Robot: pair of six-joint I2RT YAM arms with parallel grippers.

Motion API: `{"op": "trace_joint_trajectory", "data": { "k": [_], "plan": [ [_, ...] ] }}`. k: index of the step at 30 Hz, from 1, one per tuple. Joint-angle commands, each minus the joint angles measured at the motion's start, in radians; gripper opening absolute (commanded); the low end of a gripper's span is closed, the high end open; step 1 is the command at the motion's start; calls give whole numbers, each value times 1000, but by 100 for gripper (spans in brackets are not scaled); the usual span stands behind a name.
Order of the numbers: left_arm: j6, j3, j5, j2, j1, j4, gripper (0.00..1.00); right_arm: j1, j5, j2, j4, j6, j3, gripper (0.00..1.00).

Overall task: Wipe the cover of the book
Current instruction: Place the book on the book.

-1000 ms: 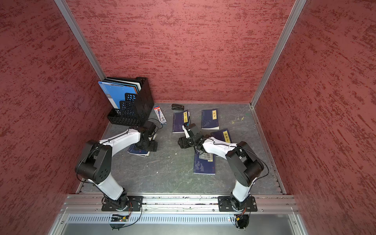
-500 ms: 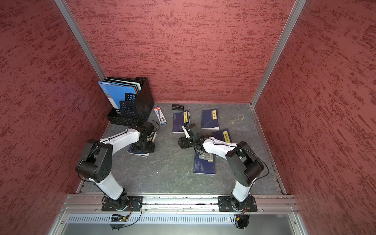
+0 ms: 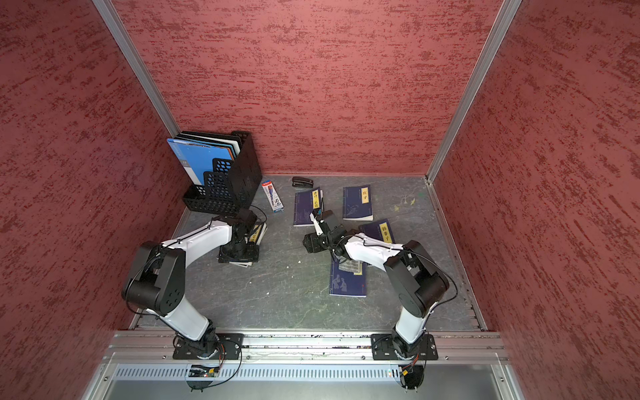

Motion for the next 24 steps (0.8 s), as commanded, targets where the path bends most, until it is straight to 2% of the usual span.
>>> {"op": "trace_joint_trajectory", "data": {
  "k": [1, 24],
  "plan": [
    [-18, -5, -6, -15, 7, -21, 92, -4, 17, 3, -1, -10, 11, 73],
    [-47, -19, 30, -53, 51, -47, 91, -5, 22, 3, -5, -27, 4, 73]
  ]
}}
